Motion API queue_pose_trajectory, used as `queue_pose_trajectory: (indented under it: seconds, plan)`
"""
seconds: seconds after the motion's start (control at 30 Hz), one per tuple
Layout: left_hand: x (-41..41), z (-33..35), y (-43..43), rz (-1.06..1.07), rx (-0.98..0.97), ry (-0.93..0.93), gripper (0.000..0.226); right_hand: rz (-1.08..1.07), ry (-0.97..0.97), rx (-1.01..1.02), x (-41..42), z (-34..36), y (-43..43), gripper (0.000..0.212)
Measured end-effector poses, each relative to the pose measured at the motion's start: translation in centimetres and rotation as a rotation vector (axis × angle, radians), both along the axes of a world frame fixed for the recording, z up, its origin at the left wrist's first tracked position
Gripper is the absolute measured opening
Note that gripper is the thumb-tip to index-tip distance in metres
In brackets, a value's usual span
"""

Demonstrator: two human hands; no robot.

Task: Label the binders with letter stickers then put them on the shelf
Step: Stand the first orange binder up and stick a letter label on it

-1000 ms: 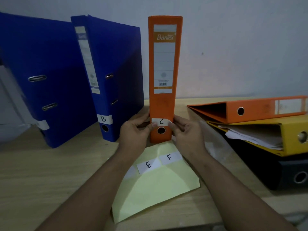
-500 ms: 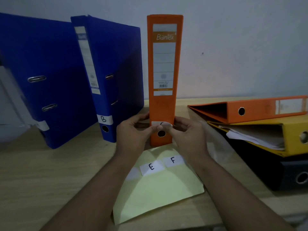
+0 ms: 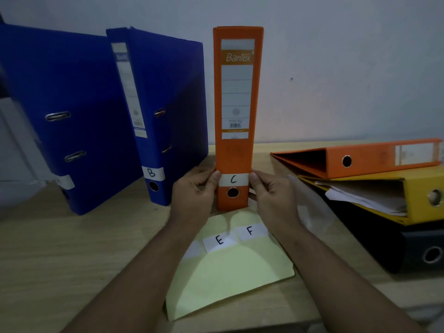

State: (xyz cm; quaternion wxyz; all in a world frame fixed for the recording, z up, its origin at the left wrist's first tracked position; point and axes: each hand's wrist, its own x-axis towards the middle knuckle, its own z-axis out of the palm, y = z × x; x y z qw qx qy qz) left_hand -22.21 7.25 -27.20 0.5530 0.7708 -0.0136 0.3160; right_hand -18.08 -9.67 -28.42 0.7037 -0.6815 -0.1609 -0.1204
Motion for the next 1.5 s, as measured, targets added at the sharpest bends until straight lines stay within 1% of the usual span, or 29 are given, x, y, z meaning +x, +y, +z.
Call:
queue_pose_trajectory:
  seconds: [0.07,0.1,0.17,0.2,0.23,0.3,0.37,0.47,0.57,0.73,0.8,0.87,0.9,1.0,1.03,1.07,1.13,1.23,1.3,1.4,1.5]
  plan:
    - [-0.3,0.1,0.0,-0.048,-0.074,0.008,0.025,0.015,0.002,0.019,-0.3,0.2,0.0,0.029]
    - [-0.5,0.2,0.0,-0.069,-0.104,0.009,0.029,0.015,-0.005,0.018,-0.4,0.2,0.0,0.031]
    - [-0.4,0.2,0.0,-0.064,-0.115,-0.001,0.048,-0.014,-0.013,0.014,-0.5,0.3,0.1,0.035]
    - [-0.2,0.1,0.1,-0.048,-0.115,-0.003,0.053,-0.038,-0.001,0.016,-0.4,0.3,0.1,0.035]
    - [0.0,0.1,0.1,-0.034,-0.107,-0.009,0.052,-0.055,0.014,0.018,-0.3,0.3,0.2,0.034]
    - [0.2,0.0,0.1,-0.016,-0.06,-0.035,0.038,-0.053,0.027,0.023,0.1,0.1,0.2,0.023]
    - [0.5,-0.1,0.1,-0.006,-0.049,-0.032,0.03,-0.009,0.05,0.051,0.4,-0.2,0.1,0.018]
    - [0.6,-0.3,0.5,-0.046,-0.142,0.012,0.032,0.11,0.113,0.09,1.0,-0.5,-0.1,0.031]
    - [0.6,-0.5,0.9,-0.105,-0.19,0.028,0.031,0.212,0.111,0.121,1.2,-0.9,0.0,0.042]
    - [0.6,-0.6,1.1,-0.14,-0.21,0.046,0.031,0.19,0.112,0.13,1.6,-1.3,0.0,0.031]
    - [0.5,-0.7,1.1,-0.139,-0.16,0.051,0.035,0.166,0.132,0.135,1.7,-1.2,-0.1,0.03]
    - [0.1,-0.7,0.9,-0.096,-0.055,0.021,0.037,0.121,0.152,0.114,1.9,-1.3,-0.1,0.029]
    - [-0.1,-0.6,0.7,-0.038,0.019,-0.017,0.037,0.099,0.15,0.085,2.0,-1.3,-0.1,0.029]
    - [-0.7,0.3,0.4,0.286,0.202,-0.183,0.036,0.039,0.115,0.011,1.8,-1.3,-0.1,0.029]
    - [-1.0,0.9,0.3,0.35,0.247,-0.244,0.034,-0.013,0.086,-0.02,1.6,-1.2,-0.1,0.03]
    - [-1.3,1.5,0.1,0.365,0.29,-0.302,0.03,-0.078,0.051,-0.05,1.2,-1.0,-0.2,0.031]
    - [-2.0,2.6,-0.5,0.31,0.363,-0.393,0.019,-0.19,-0.027,-0.101,0.5,-0.3,-0.4,0.031]
    - [-3.0,4.7,-2.3,0.197,0.422,-0.474,0.009,-0.241,-0.122,-0.129,-0.1,1.8,-1.7,0.027]
    - [-3.3,6.3,-3.6,0.131,0.441,-0.511,0.007,-0.266,-0.173,-0.13,-0.3,4.0,-3.1,0.025]
    - [-3.6,8.6,-5.9,0.055,0.453,-0.54,0.01,-0.33,-0.259,-0.175,-0.5,8.6,-5.8,0.025]
    - [-3.5,9.9,-8.8,-0.037,0.436,-0.49,0.011,-0.378,-0.325,-0.227,-1.1,13.1,-9.8,0.024]
